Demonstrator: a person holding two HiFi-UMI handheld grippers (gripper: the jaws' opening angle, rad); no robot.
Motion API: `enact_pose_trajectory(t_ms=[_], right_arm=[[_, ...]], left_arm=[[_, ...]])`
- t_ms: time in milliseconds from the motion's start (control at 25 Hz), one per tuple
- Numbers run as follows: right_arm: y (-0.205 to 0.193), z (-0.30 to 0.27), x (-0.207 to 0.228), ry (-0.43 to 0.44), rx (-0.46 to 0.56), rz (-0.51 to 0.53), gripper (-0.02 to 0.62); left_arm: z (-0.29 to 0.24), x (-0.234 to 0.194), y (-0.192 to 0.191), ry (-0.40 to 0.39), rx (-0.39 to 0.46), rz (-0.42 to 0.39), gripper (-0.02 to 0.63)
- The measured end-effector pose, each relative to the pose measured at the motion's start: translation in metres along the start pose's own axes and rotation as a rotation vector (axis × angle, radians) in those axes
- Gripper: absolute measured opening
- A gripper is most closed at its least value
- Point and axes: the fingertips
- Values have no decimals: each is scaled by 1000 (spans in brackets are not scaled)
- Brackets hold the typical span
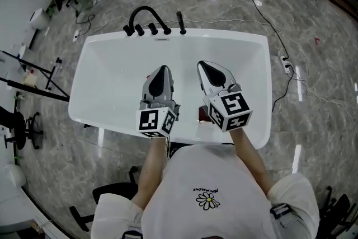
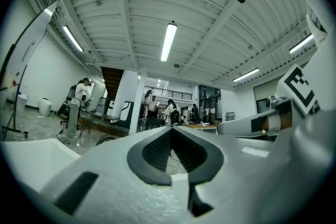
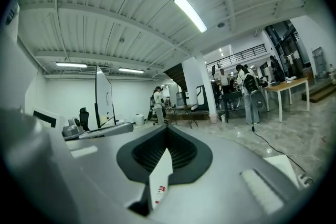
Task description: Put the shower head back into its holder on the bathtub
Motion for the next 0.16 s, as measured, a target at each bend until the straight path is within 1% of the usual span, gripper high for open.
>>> enact_pose_trajectory(t_ms=[160], right_arm=[[-2, -1, 4, 0, 4, -6, 8]], left_arm=[[-1, 0, -5, 0, -9, 3, -5]])
Point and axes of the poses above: the fingertips, and each gripper's own axes: z backward along the fingers, x to its right, y out of its top, and after that the axes turned 8 degrees about z, right-handed
